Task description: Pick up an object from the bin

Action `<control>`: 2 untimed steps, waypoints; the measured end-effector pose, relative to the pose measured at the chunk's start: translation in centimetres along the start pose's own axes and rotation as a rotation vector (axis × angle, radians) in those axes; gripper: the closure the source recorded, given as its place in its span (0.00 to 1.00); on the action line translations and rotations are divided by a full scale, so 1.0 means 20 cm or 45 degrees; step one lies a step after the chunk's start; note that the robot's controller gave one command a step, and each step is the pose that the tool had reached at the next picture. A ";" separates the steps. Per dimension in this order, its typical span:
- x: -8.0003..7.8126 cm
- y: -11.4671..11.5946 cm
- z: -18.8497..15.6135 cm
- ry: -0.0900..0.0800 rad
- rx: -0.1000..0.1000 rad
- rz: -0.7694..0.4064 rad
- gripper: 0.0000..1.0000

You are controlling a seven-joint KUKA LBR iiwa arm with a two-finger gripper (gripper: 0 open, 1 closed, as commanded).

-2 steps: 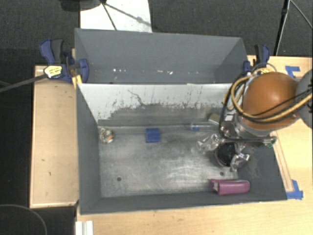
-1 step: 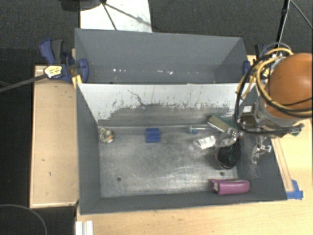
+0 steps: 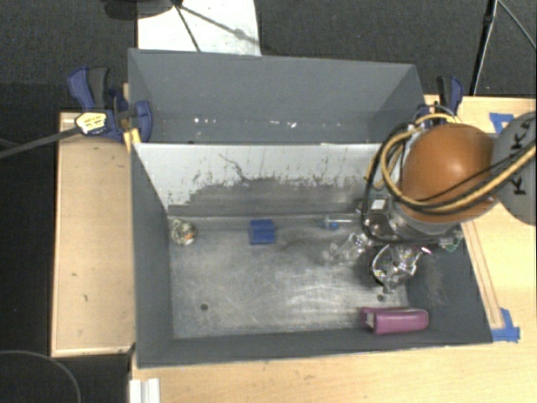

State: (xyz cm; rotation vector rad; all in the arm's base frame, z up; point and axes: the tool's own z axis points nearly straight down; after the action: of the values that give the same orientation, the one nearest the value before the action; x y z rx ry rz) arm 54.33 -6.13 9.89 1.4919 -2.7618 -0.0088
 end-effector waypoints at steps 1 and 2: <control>-0.23 -0.04 -0.61 -0.008 0.018 -0.210 0.00; 0.02 -0.31 -0.03 0.003 0.008 -0.216 0.00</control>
Offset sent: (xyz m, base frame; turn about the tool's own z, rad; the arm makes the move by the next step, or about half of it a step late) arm 0.0291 0.0317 0.1172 -0.1660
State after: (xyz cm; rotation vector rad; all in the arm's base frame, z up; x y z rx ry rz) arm 59.25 -9.80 10.49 1.7214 -2.6262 0.0011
